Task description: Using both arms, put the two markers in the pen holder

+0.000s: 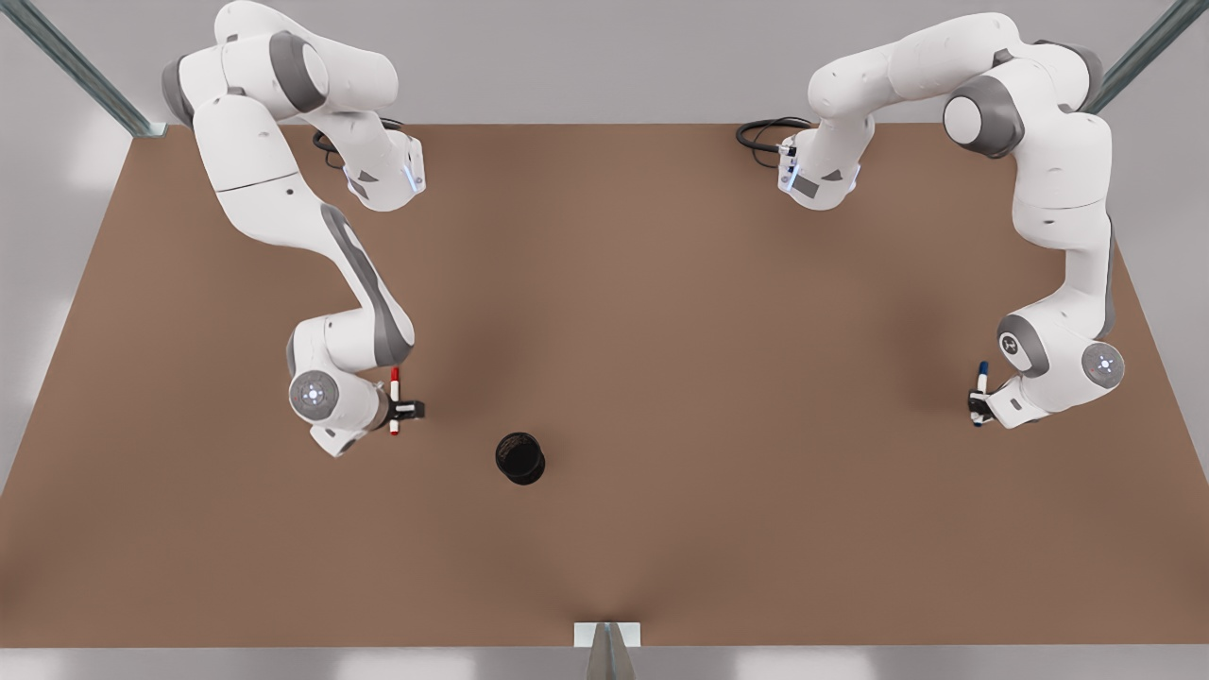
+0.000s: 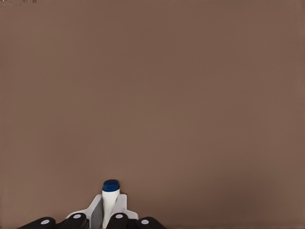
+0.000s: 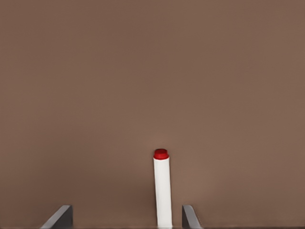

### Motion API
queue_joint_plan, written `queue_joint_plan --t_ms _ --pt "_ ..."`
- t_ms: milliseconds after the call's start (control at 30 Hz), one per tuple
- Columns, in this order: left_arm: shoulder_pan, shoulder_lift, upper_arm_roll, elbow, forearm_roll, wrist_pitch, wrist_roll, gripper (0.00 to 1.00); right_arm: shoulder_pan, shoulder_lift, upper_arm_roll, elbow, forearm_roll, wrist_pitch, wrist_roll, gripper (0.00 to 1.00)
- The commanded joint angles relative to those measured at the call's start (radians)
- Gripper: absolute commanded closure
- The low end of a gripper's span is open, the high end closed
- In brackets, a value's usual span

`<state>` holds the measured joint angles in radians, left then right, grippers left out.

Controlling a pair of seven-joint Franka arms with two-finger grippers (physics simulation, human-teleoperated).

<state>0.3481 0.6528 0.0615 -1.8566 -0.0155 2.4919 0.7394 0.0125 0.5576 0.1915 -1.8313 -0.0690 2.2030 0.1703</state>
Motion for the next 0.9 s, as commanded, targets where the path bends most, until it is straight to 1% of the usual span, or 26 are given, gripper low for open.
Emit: queue_joint_plan --t_ms 0,33,100,167,200,233,267,300,333,400,433,467,500,533,567,600,633,733,767,833,867 --pt "-0.001 -0.002 0.0 0.001 -0.008 -0.002 0.095 0.79 -0.003 0.004 0.0 -0.01 0.001 0.032 0.09 0.14" --pt "-0.009 -0.004 0.0 0.001 -0.008 -0.004 0.084 0.79 -0.016 0.005 0.0 -0.022 0.001 0.049 0.09 0.16" --pt "-0.018 -0.032 -0.005 0.001 -0.008 -0.028 0.063 0.79 -0.028 0.011 -0.001 -0.062 0.001 0.118 0.089 0.16" --pt "-0.083 -0.108 -0.005 0.001 -0.008 -0.105 0.037 0.79 -0.039 0.034 -0.001 -0.063 0.001 0.138 0.084 0.16" --pt "-0.109 -0.151 -0.022 0.017 -0.009 -0.178 0.009 0.79 -0.037 0.039 0.0 -0.062 0.001 0.139 0.084 0.16" --pt "-0.11 -0.203 -0.068 0.025 -0.104 -0.244 0.008 0.79 -0.037 0.045 0.0 -0.062 0.001 0.149 0.084 0.17" --pt "-0.11 -0.251 -0.12 0.063 -0.228 -0.37 -0.008 0.79 -0.037 0.051 0.0 -0.062 0.0 0.15 0.084 0.19" --pt "-0.11 -0.294 -0.163 0.07 -0.268 -0.433 -0.046 0.79 -0.036 0.053 -0.001 -0.062 0.0 0.15 0.084 0.19" --pt "-0.112 -0.312 -0.273 0.146 -0.325 -0.521 -0.144 0.79 -0.036 0.062 -0.001 -0.062 0.0 0.158 0.084 0.22" --pt "-0.112 -0.3 -0.374 0.211 -0.478 -0.548 -0.11 0.79 -0.04 0.07 -0.001 -0.054 -0.003 0.181 0.083 0.23" --pt "-0.138 -0.277 -0.391 0.244 -0.549 -0.501 -0.103 0.79 -0.04 0.07 -0.001 -0.054 -0.003 0.181 0.083 0.31" --pt "-0.196 -0.239 -0.39 0.278 -0.656 -0.43 -0.115 0.79 -0.04 0.07 -0.001 -0.054 -0.003 0.181 0.081 0.36" --pt "-0.293 -0.22 -0.388 0.284 -0.779 -0.282 -0.153 0.79 -0.039 0.07 -0.001 -0.054 -0.003 0.181 0.081 0.4" --pt "-0.391 -0.184 -0.388 0.319 -0.804 -0.125 -0.244 0.79 -0.039 0.07 -0.001 -0.054 -0.003 0.181 0.081 0.43" --pt "-0.462 -0.136 -0.385 0.396 -0.799 -0.036 -0.327 0.79 -0.037 0.068 0.0 -0.054 -0.003 0.179 0.081 0.44" --pt "-0.531 -0.078 -0.387 0.447 -0.799 0.128 -0.376 0.79 -0.037 0.068 -0.001 -0.054 -0.003 0.179 0.081 0.46" --pt "-0.606 -0.012 -0.387 0.502 -0.799 0.304 -0.414 0.79 -0.037 0.068 -0.001 -0.052 -0.003 0.179 0.081 0.51" --pt "-0.71 0.07 -0.387 0.591 -0.799 0.487 -0.463 0.79 -0.042 0.071 -0.001 -0.052 -0.003 0.182 0.08 0.57" --pt "-0.732 0.088 -0.387 0.608 -0.799 0.524 -0.465 0.79 -0.043 0.071 -0.001 -0.054 -0.003 0.182 0.078 0.59" --pt "-0.756 0.116 -0.382 0.632 -0.796 0.542 -0.479 0.79 -0.043 0.076 -0.001 -0.054 -0.003 0.182 0.078 0.6" --pt "-0.785 0.159 -0.384 0.68 -0.796 0.584 -0.48 0.79 -0.042 0.076 -0.001 -0.052 -0.003 0.182 0.078 0.61"
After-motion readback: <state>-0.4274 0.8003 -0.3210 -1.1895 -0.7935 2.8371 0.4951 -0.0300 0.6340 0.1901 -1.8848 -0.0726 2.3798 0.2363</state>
